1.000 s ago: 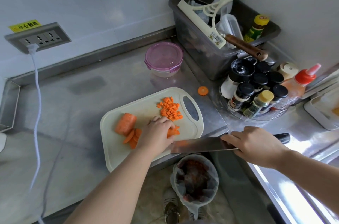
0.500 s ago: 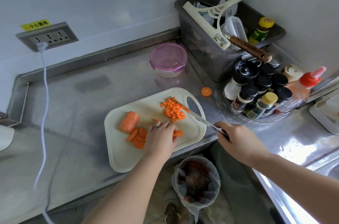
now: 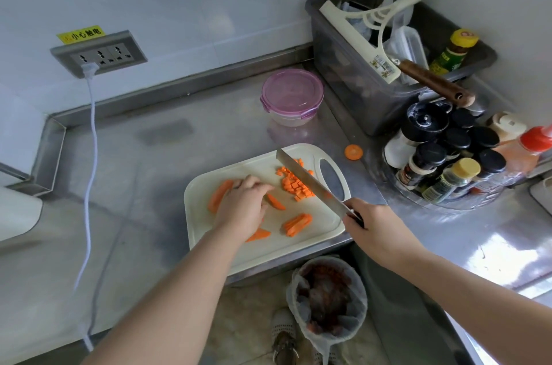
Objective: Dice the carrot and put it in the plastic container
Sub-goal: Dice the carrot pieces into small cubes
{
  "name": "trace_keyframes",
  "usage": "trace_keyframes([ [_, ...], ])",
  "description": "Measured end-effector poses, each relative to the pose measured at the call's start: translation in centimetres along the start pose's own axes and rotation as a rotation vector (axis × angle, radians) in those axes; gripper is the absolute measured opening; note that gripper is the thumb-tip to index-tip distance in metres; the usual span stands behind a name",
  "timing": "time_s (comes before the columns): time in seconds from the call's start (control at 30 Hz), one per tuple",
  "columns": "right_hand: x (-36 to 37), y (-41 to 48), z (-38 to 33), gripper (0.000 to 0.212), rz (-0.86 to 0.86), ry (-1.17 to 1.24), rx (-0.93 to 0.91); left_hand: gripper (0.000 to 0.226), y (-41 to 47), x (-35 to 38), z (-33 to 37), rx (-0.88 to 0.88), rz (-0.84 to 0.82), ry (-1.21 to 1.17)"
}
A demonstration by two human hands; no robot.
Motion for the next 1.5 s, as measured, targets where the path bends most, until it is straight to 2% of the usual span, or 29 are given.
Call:
trace_keyframes([
  [0.13,-0.3,0.3,-0.8,0.036,-0.014,-0.012,0.013,0.034,1.3,0.4,0.8,0.130,-0.087,0.065],
  [0.33,-0.2,0.5,-0.4,0.037,-0.025,-0.003,0.047,0.022,2.1,0.2,1.6,0.196,-0.143,0.143],
  [0.4,-0.2,0.5,-0.3,0.036,-0.029,-0.004,0.053,0.019,1.9,0.1,1.5,0.158,-0.149,0.124],
  [0.53,-0.1,0.4,-0.7,0.034,-0.041,-0.020,0.069,0.014,1.3,1.1,0.7,-0.023,-0.169,-0.144],
  [0.7,0.2,0.4,-0.7,0.032,-0.072,-0.027,0.090,0.018,1.2,1.3,0.2,-0.094,-0.125,-0.242],
  [0.87,0.5,0.6,-0.8,0.022,-0.094,-0.024,0.102,0.018,1.1,1.4,0.5,-0.053,-0.104,-0.125],
  [0.97,0.4,0.6,-1.2,0.033,-0.100,-0.034,0.105,0.026,1.0,1.6,0.4,-0.039,-0.111,-0.135],
  [1.07,0.5,0.7,-1.3,0.038,-0.122,-0.053,0.119,0.019,0.8,1.4,0.2,-0.050,-0.082,-0.133],
  [1.17,0.7,1.0,-1.0,0.033,-0.136,-0.080,0.132,0.010,0.6,1.1,0.5,-0.038,-0.028,-0.114],
  [1.37,0.6,1.2,-0.4,0.030,-0.133,-0.065,0.140,0.012,0.0,0.3,1.2,-0.049,0.089,-0.101],
  [1.5,0.6,1.2,0.0,0.026,-0.128,-0.058,0.146,0.014,-0.5,0.5,2.5,0.022,0.107,-0.109],
])
Point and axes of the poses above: each hand's wrist, its own y-axis towards the middle knuckle, its own x-axis out of the palm, z = x × y, the point moved 6 cm from there along y, towards the middle knuckle, and after that the axes turned 5 degrees about x, right-handed, at the moved point
